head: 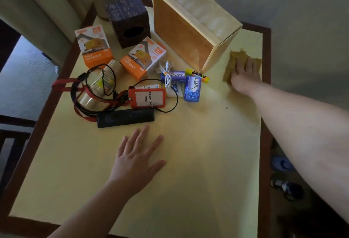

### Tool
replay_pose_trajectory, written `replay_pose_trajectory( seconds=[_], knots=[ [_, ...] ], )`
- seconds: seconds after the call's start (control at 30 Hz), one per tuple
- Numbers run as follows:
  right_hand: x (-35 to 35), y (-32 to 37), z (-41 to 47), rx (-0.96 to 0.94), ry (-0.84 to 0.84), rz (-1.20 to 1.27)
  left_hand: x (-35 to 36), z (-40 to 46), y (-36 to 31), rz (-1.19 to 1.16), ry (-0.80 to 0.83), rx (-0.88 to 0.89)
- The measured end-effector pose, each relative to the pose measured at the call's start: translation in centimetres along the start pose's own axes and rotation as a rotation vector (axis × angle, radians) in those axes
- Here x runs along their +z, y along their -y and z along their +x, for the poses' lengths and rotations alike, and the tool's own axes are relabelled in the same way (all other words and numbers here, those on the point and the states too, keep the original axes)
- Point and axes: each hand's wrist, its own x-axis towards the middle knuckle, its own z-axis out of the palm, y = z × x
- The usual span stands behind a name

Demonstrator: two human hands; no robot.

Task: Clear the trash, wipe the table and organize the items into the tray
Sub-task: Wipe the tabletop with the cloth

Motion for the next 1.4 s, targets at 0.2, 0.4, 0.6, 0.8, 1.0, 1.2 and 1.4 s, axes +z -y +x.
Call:
replay_pose_trajectory(
  seconds=[0.2,0.4,0.6,0.8,1.0,1.2,1.4],
  knots=[
    [1.4,-0.1,0.3,-0.003,-0.074,-0.02,-0.2,0.0,-0.2,0.001,0.0,-0.01],
    [6.1,1.4,-6.5,0.044,-0.081,-0.017,-0.7,-0.1,-0.5,-0.014,0.035,-0.032],
    [12.7,2.9,-17.3,-0.04,-0.097,-0.018,-1.4,0.0,-0.6,-0.065,0.081,-0.034],
    [18.3,6.6,-25.6,-0.144,-0.129,-0.016,-3.8,-0.3,2.0,-0.192,0.121,0.052],
    [22.5,12.9,-32.3,-0.348,-0.098,-0.085,-5.9,-4.1,8.7,-0.286,0.115,0.083],
    [23.5,16.3,-36.0,-0.509,0.009,-0.119,-7.7,-6.0,13.5,-0.307,0.146,0.092],
    [17.9,20.4,-33.7,-0.372,-0.057,-0.025,-10.4,-4.0,15.4,-0.391,-0.102,-0.07]
  ],
)
